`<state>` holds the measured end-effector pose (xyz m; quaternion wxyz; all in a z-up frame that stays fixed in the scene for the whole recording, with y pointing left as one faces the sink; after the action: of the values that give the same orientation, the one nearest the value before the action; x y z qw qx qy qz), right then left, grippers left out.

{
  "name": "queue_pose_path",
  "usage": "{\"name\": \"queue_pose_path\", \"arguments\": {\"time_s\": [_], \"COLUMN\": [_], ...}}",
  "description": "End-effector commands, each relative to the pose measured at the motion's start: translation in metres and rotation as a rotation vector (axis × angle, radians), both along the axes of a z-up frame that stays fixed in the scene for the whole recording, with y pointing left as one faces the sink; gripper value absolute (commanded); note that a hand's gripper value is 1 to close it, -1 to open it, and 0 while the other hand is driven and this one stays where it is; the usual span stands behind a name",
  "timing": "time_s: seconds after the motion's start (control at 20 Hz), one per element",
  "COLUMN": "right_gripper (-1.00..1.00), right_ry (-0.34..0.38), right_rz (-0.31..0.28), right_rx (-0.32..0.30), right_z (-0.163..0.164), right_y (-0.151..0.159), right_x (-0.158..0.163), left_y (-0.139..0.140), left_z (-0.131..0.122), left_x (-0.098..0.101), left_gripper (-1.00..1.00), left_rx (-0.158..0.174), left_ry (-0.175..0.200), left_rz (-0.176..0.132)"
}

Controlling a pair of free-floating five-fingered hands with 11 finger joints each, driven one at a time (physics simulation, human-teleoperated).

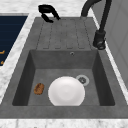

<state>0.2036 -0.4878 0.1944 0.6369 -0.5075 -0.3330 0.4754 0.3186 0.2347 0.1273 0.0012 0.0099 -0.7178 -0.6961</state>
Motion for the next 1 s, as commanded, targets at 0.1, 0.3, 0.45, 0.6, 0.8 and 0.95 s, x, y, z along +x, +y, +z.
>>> {"name": "queue_pose_path", "arguments": {"time_s": [0.1, 0.3, 0.45, 0.6, 0.8, 0.95], "right_gripper": [1.0, 1.0, 1.0, -1.0, -1.0, -1.0], "right_ry": [-0.022, -0.028, -0.065, -0.079, -0.087, -0.133], "right_rz": [0.0, 0.009, 0.054, 0.136, 0.21, 0.23], "right_rx": [0.02, 0.018, 0.042, 0.069, 0.09, 0.075], "right_z": [0.004, 0.011, 0.013, 0.027, 0.025, 0.023], "right_y": [0.044, 0.068, 0.062, 0.047, 0.032, 0.015], "right_x": [-0.005, -0.003, -0.004, -0.013, -0.03, -0.038], "left_y": [0.0, 0.0, 0.0, 0.0, 0.0, 0.0], "left_z": [0.0, 0.0, 0.0, 0.0, 0.0, 0.0], "left_x": [0.0, 0.0, 0.0, 0.0, 0.0, 0.0], "left_gripper": [0.0, 0.0, 0.0, 0.0, 0.0, 0.0], "left_rx": [0.0, 0.0, 0.0, 0.0, 0.0, 0.0], "left_ry": [0.0, 0.0, 0.0, 0.0, 0.0, 0.0], "left_rz": [0.0, 0.0, 0.0, 0.0, 0.0, 0.0]}}
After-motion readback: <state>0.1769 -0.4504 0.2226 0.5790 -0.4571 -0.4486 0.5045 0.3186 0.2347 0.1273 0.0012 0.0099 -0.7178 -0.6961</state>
